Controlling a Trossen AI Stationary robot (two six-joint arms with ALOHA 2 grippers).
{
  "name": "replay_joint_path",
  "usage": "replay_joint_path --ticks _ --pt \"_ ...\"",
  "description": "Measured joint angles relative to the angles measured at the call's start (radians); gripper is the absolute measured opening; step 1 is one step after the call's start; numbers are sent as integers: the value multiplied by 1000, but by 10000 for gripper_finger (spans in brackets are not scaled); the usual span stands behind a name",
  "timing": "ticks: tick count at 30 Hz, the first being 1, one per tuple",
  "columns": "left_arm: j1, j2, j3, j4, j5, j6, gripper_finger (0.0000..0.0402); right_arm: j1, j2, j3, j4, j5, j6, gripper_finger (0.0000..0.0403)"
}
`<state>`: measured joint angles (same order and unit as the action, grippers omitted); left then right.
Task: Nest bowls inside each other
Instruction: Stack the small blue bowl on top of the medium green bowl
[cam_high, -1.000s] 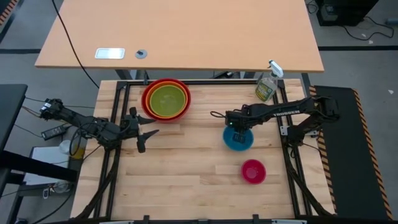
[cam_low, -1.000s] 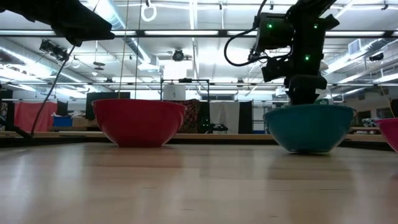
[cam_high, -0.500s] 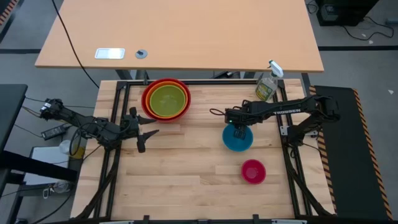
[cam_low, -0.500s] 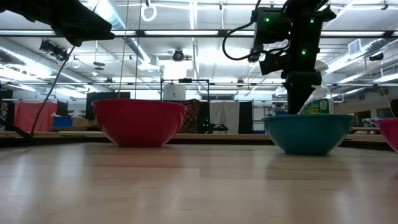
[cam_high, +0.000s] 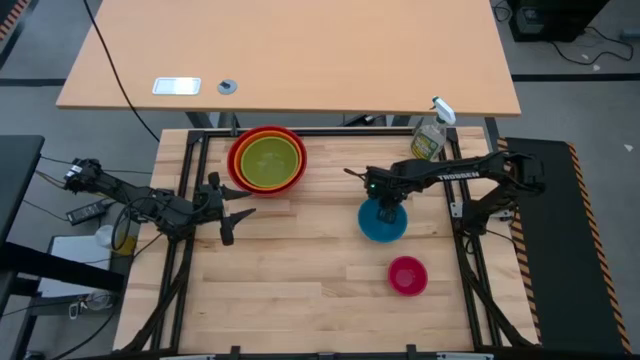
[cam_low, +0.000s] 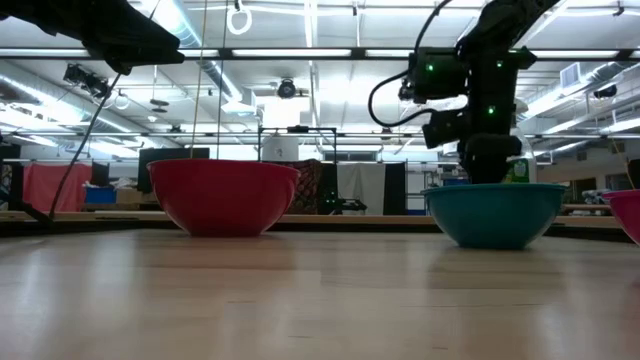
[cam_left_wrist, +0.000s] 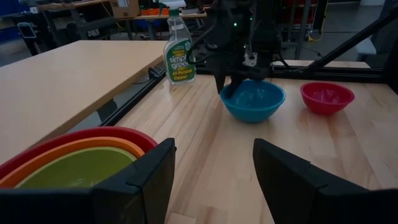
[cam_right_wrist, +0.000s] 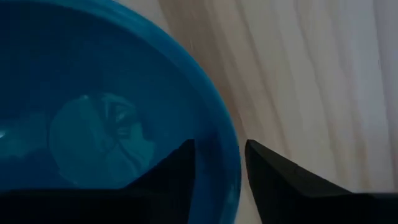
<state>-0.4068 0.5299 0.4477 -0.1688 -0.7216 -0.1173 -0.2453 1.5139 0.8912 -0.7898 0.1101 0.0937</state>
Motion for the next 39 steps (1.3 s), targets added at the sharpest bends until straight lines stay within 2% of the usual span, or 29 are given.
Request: replay_joint_path --ticks 6,11,16,23,28,32,39 --pt "0 0 0 0 0 0 220 4 0 0 13 0 16 83" --pt "0 0 0 0 0 0 220 4 -6 10 61 -47 85 30" --pt "0 0 0 2 0 0 220 10 0 65 163 -72 108 25" --pt "16 0 0 48 0 30 220 11 2 178 387 -66 35 27" --pt "36 0 0 46 0 33 220 16 51 303 429 -66 -27 26" --pt "46 0 0 45 0 34 220 16 136 427 489 -56 -76 26" --pt "46 0 0 46 0 50 220 -18 390 699 587 -51 -150 26"
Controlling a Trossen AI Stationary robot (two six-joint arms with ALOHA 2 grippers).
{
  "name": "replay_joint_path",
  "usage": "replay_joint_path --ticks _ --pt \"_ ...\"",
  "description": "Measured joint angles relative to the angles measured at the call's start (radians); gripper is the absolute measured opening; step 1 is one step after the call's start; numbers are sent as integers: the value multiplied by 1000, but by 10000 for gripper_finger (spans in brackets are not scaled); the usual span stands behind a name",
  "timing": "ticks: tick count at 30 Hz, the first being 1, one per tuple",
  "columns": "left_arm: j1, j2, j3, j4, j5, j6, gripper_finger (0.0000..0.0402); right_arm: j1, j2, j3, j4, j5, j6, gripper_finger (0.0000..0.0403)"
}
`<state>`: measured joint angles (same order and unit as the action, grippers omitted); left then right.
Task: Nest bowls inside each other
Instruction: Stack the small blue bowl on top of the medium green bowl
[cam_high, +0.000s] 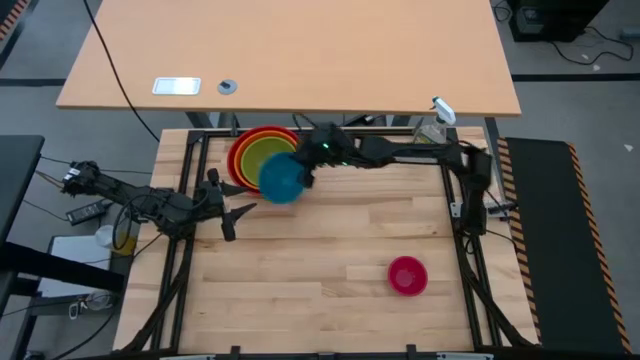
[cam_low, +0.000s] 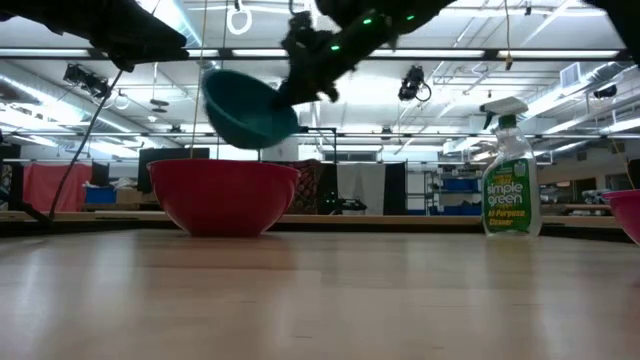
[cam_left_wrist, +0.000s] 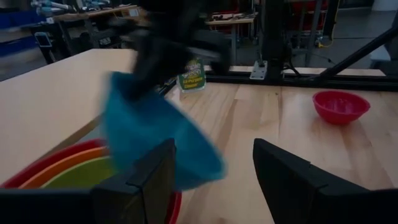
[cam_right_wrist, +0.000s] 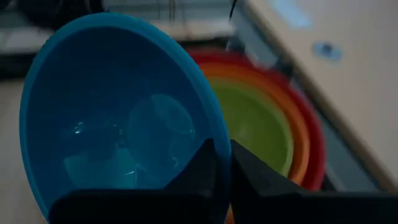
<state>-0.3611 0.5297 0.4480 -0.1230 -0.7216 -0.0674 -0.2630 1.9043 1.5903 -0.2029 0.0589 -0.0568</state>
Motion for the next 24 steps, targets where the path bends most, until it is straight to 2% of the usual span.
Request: replay_joint_path --ticks 6,11,19,24 --pt "-3 0 0 -1 38 13 220 -63 211 259 33 -13 -17 27" --pt "-3 0 0 -4 63 28 220 -103 352 394 1 -34 10 30" --pt "-3 0 0 -43 64 -21 220 -114 452 427 -78 -49 10 64" --pt "-3 1 0 -44 64 -24 220 -111 444 428 -114 -55 -18 111"
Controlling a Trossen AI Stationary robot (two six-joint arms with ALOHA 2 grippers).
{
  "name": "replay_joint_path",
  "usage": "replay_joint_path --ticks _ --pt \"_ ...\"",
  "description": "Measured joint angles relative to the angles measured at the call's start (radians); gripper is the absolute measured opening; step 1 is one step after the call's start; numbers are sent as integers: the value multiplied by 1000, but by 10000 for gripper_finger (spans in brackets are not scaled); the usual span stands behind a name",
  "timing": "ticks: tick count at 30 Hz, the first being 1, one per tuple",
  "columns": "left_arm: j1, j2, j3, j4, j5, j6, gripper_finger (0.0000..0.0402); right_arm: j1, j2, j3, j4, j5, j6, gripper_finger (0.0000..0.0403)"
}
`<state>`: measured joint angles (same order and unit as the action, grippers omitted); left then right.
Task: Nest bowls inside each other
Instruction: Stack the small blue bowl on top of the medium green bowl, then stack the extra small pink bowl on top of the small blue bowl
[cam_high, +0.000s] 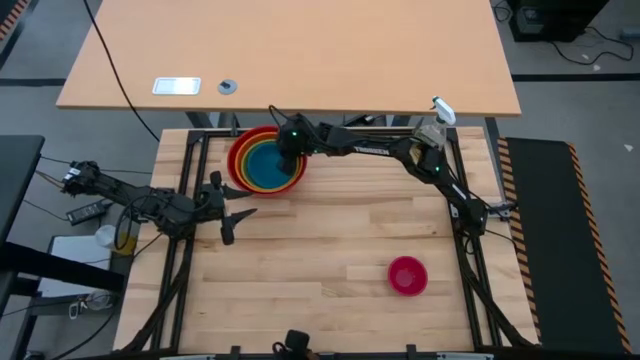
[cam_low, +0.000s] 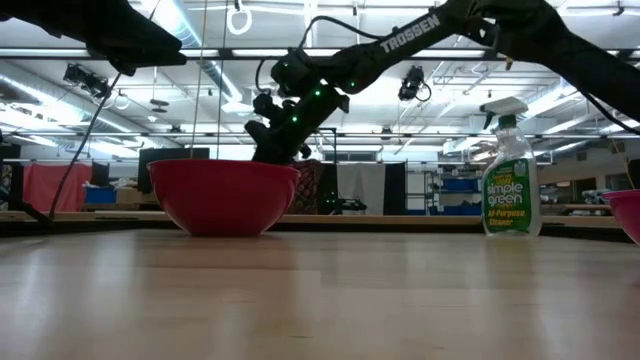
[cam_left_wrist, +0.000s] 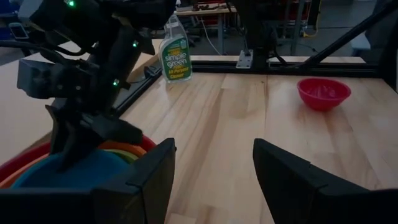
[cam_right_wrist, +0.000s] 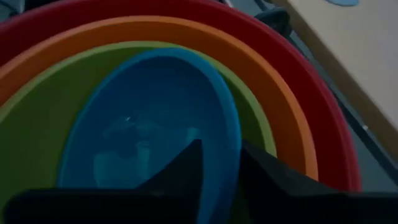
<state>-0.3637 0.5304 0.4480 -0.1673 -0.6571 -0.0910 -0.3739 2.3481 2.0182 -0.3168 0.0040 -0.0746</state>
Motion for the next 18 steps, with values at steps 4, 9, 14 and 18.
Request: replay_joint_path --ticks 4,9,14,18 --pt "0 0 0 3 0 13 220 6 -49 0 -19 11 -38 164" --pt "0 15 0 7 -1 63 220 6 -161 0 -71 78 -62 211" --pt "0 66 -27 90 -1 98 220 26 -277 2 -273 81 -62 229" --pt "2 106 -37 105 -4 95 220 107 -335 -30 -489 110 -64 225"
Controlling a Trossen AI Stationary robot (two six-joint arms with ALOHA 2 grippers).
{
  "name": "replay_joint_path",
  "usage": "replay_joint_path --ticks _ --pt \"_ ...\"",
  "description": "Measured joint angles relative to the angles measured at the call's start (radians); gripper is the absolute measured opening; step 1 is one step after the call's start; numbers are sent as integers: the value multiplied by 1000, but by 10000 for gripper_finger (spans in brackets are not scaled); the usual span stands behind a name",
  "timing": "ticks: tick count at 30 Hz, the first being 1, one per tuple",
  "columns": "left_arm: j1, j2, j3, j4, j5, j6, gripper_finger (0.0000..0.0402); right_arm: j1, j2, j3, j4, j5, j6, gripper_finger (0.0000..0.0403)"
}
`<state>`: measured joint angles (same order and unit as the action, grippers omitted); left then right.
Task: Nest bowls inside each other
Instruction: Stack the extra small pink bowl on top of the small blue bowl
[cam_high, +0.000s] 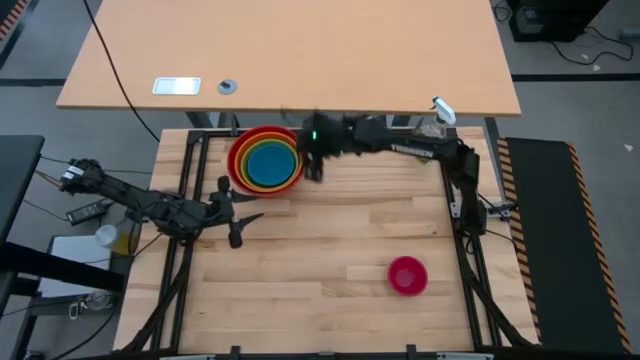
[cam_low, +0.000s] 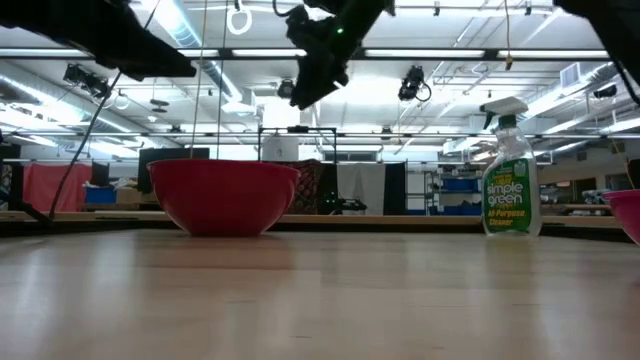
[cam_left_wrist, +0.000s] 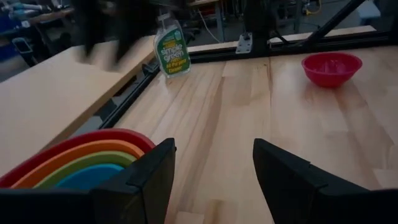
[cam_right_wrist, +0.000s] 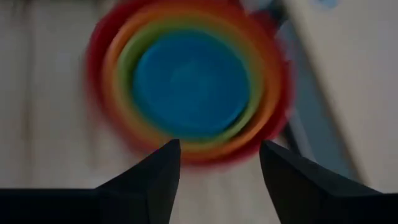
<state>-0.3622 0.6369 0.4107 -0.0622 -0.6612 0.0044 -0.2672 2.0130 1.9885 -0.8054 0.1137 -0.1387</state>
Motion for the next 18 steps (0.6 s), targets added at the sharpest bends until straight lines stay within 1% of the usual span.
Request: replay_joint_path --ticks 2,4,9,13,15,18 --pt "0 9 0 0 -3 -18 220 47 -32 -62 -67 20 1 222" --pt "0 13 0 -2 -4 -45 220 94 -79 -158 -94 20 5 219" --pt "-2 12 0 -9 -5 -110 220 230 -232 -484 -93 35 63 217" --pt "-2 12 0 -9 -7 -125 220 371 -385 -717 -103 16 96 217" --pt "-2 12 0 -7 -7 -125 220 444 -450 -806 -109 2 130 217" --pt "2 12 0 0 -7 -125 220 537 -528 -893 -112 -32 205 216"
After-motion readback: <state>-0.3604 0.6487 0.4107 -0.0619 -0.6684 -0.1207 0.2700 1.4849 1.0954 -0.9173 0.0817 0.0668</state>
